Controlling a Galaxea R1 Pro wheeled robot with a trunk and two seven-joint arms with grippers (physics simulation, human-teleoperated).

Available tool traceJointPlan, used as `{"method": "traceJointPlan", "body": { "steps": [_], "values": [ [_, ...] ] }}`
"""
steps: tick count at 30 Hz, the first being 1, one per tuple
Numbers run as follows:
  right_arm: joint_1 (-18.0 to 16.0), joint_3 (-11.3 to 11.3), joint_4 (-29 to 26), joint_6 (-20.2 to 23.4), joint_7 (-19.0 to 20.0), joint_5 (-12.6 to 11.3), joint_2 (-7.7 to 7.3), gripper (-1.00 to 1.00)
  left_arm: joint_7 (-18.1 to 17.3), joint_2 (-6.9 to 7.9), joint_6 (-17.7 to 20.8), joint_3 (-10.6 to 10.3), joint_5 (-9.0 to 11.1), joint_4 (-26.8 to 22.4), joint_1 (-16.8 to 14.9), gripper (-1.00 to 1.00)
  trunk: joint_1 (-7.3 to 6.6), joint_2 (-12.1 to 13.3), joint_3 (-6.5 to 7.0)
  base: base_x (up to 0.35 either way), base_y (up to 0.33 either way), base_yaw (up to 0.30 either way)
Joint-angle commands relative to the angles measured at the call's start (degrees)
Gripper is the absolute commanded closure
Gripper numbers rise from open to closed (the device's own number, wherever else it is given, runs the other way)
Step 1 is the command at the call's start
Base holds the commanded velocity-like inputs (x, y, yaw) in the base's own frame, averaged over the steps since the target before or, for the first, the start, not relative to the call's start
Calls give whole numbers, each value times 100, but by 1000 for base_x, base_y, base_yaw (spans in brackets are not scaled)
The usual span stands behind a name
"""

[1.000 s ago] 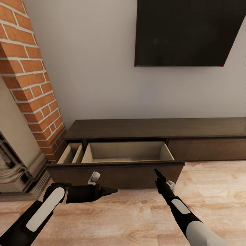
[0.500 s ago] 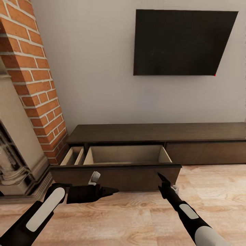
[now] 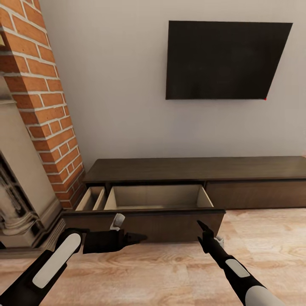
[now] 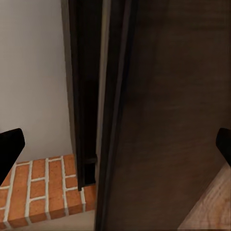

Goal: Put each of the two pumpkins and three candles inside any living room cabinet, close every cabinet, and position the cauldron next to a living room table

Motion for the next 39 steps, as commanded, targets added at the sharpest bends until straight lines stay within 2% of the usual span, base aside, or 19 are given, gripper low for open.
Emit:
{"method": "traceJointPlan", "body": {
  "steps": [1,14,31,39],
  "values": [
    [-4,-21,31,43,14,-45,0,-100,-39,2,4,-5,-33,0,-5,-100,-24,39,13,0,0,0],
    [-6,-21,425,-7,337,-38,-19,-100,-39,18,4,-10,-35,-1,-5,-100,-309,561,251,0,0,-10],
    [-2,-3,948,-280,359,12,-41,-100,-39,22,4,-18,-33,7,-5,-100,-683,1243,557,0,0,0],
    [-6,14,1019,-368,308,26,-41,-100,-39,19,4,-18,-33,9,-6,-100,-858,1563,700,0,0,0]
  ]
}}
